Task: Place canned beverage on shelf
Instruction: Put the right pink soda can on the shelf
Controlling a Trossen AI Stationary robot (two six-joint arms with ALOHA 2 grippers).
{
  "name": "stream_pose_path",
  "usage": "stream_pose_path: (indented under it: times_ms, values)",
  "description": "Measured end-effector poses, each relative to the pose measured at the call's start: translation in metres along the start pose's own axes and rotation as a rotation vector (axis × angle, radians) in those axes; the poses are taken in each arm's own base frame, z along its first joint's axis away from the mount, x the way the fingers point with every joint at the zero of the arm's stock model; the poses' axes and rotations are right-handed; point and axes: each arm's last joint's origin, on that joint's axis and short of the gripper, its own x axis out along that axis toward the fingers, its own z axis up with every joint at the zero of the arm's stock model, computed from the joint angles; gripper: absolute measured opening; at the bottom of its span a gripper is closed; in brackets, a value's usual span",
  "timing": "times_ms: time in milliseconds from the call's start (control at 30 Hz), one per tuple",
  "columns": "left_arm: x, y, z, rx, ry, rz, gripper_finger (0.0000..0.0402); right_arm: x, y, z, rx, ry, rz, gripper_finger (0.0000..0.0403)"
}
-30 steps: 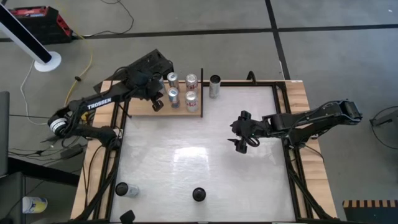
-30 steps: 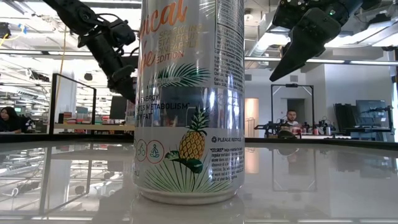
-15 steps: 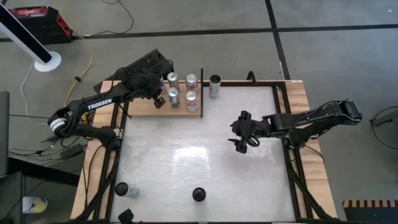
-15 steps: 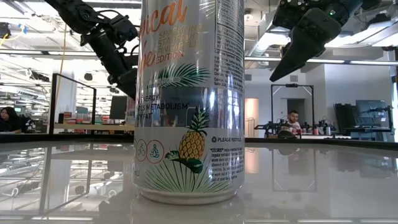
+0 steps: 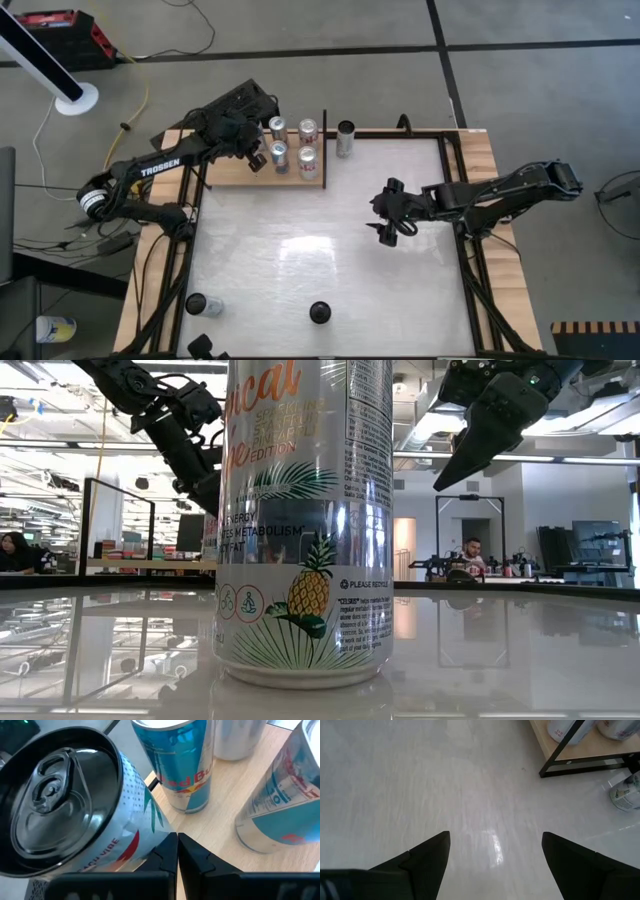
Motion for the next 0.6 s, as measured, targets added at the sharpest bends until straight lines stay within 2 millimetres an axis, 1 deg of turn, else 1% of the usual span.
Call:
stream_pose_path:
  times_ms: [400,600]
  values:
    - [0.0000,0.0014,0.0046,-0.008,-0.047,0.015,0.0000,-0.0001,0.0005,0.0003,0.020,-0.004,0.003,0.0338]
    - [0.0000,0.0022,0.0053,-0.009,-0.051,0.034,0.0000,-0.0022,0.0079,-0.0008,0.008,-0.007,0.026,0.0338]
